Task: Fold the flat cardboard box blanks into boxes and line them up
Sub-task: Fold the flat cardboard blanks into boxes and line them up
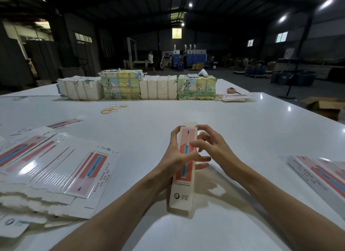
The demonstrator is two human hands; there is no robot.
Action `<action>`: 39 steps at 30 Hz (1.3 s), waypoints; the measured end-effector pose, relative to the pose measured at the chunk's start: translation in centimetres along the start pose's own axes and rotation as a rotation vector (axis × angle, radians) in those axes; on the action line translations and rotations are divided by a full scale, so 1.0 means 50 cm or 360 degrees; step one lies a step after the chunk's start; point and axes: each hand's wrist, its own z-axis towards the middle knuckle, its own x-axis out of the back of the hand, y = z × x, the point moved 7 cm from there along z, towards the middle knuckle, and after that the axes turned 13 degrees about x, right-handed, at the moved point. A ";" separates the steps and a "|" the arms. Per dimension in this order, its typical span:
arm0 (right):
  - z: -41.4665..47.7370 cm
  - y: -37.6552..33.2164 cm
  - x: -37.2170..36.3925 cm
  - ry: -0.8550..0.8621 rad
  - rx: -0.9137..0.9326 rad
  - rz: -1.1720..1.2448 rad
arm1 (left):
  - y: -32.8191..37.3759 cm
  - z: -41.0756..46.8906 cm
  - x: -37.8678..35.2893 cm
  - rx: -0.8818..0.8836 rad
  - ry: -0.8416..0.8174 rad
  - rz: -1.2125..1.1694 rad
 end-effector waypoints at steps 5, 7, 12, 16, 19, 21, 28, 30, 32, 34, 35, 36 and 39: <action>-0.002 0.016 0.013 0.0078 -0.0044 0.0034 | -0.012 0.005 0.004 0.0054 0.0031 0.0124; 0.000 0.026 0.034 0.0274 -0.0121 0.0154 | -0.017 0.007 0.002 0.0091 0.0013 0.0153; 0.004 0.046 0.056 0.0302 -0.0143 -0.0012 | -0.024 0.009 -0.011 0.0079 -0.0135 0.0171; 0.007 0.037 0.056 0.0263 -0.0052 -0.0124 | -0.027 0.010 -0.012 0.0098 -0.0156 0.0199; 0.010 0.023 0.056 0.0219 0.0061 -0.0225 | -0.030 0.011 -0.009 0.0095 -0.0140 0.0247; 0.009 0.011 0.053 0.0206 0.0145 -0.0238 | -0.031 0.014 -0.010 0.0093 -0.0149 0.0225; 0.009 -0.001 0.050 0.0201 0.0045 0.0085 | -0.029 0.018 -0.003 0.0095 -0.0097 0.0266; 0.007 0.003 0.051 0.0256 -0.0052 0.0203 | -0.033 0.020 -0.004 0.0101 -0.0115 0.0310; 0.005 0.010 0.054 0.0315 -0.0151 0.0266 | -0.038 0.022 -0.009 0.0108 -0.0176 0.0314; 0.005 0.017 0.057 0.0326 -0.0222 0.0304 | -0.041 0.023 -0.013 0.0112 -0.0237 0.0306; 0.004 0.019 0.058 0.0328 -0.0244 0.0317 | -0.041 0.023 -0.014 0.0104 -0.0257 0.0303; 0.003 0.020 0.060 0.0336 -0.0258 0.0331 | -0.041 0.022 -0.015 0.0090 -0.0269 0.0304; 0.002 0.018 0.063 0.0361 -0.0276 0.0355 | -0.039 0.019 -0.017 0.0064 -0.0300 0.0304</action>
